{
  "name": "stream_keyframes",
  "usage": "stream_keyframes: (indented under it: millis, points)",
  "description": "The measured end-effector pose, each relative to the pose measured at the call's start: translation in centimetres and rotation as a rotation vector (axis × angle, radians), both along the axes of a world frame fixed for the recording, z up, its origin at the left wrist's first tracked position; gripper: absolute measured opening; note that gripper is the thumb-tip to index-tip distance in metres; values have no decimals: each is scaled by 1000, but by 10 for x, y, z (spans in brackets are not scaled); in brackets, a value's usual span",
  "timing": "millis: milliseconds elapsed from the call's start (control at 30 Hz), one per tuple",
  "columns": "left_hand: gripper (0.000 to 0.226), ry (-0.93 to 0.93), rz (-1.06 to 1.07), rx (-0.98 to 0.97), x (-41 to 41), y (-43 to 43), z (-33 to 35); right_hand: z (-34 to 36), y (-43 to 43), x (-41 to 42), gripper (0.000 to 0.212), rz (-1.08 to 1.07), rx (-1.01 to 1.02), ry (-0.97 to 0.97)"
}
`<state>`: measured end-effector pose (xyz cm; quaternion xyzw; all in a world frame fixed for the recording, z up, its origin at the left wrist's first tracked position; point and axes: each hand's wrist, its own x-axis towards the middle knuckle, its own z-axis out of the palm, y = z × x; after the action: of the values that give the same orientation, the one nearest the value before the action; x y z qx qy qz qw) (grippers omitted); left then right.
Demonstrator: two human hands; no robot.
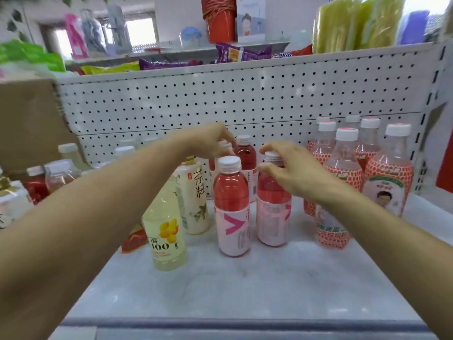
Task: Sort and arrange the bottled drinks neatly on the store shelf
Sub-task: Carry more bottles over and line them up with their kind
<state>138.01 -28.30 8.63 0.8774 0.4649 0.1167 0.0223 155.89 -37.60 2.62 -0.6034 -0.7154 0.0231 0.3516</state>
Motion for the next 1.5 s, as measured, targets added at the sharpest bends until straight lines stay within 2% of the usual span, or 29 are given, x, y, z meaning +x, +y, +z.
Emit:
stream_keyframes:
  millis: [267, 400, 567, 633, 733, 900, 1067, 1300, 1500]
  points:
    - [32, 187, 12, -18, -34, -29, 14, -2, 13, 1, 36, -44, 18, 4]
    - [36, 230, 35, -39, -47, -43, 17, -10, 15, 2, 47, -78, -11, -43]
    - [39, 275, 67, -63, -57, -50, 20, -12, -6, -16, 69, -73, 280, -136]
    - [39, 290, 66, -94, -57, -54, 21, -9, -9, -21, 63, -64, 238, -178]
    - [42, 331, 62, -75, -54, -57, 24, -5, -4, -11, 58, -79, 68, -153]
    - [73, 178, -151, -185, -29, -68, 19, -5, -4, 6, 64, -19, -61, -111]
    - [35, 292, -192, -24, -1, -61, 13, 3, 7, 5, 67, -15, -105, -90]
    - [44, 392, -67, 31, 5, -19, 13, -1, 40, -7, 63, -22, -74, -60]
    - [43, 390, -7, 13, -1, 14, 12, -10, 60, -15, 64, 4, -47, -17]
